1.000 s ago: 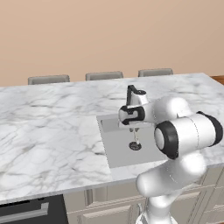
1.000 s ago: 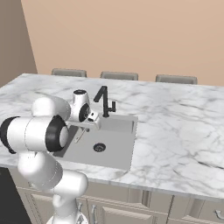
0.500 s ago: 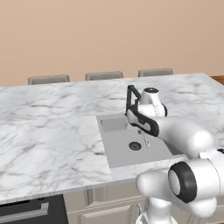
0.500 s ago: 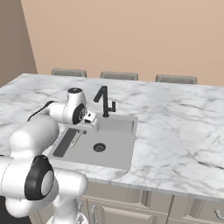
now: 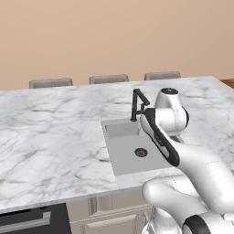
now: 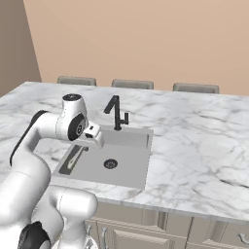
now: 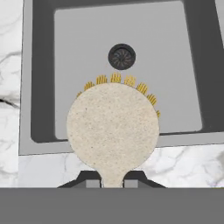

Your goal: Pick up the bar soap and dish brush from the sink, and place them back in the cabinet, and close the cabinet doors.

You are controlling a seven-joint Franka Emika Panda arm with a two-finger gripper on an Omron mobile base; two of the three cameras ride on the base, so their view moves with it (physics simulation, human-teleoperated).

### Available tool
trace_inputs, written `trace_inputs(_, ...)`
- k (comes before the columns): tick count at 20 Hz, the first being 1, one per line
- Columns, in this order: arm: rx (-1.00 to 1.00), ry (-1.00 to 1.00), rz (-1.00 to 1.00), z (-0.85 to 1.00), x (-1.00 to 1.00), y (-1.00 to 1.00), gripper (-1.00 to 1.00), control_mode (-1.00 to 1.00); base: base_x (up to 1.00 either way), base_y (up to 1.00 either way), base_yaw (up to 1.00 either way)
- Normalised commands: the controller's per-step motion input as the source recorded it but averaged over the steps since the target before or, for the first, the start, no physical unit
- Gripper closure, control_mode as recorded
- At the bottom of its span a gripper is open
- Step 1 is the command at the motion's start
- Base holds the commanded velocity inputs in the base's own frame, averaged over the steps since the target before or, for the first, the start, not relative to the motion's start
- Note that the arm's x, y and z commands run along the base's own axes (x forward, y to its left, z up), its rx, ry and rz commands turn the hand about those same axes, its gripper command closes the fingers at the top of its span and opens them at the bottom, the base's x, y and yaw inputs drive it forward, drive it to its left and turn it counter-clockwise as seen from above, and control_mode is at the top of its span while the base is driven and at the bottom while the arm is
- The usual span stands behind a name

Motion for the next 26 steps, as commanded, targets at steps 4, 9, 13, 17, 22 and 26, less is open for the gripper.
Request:
trace_inputs(4, 0.00, 0.00, 0.00, 0.73, -0.53, -0.01, 1.00, -1.00, 0.00, 0.00, 0.00)
trace_inputs(9, 0.00, 0.00, 0.00, 0.79, -0.23, 0.00, 1.00, -1.00, 0.00, 0.00, 0.00)
trace_inputs(13, 0.00, 0.00, 0.00, 0.83, -0.05, -0.01, 1.00, -1.00, 0.00, 0.00, 0.00)
trace_inputs(17, 0.00, 0.00, 0.00, 0.78, -0.12, -0.01, 1.00, -1.00, 0.00, 0.00, 0.00)
trace_inputs(22, 0.00, 0.00, 0.00, 0.72, -0.15, -0.03, 1.00, -1.00, 0.00, 0.00, 0.00)
trace_inputs(26, 0.00, 0.00, 0.00, 0.65, -0.19, -0.04, 1.00, -1.00, 0.00, 0.00, 0.00)
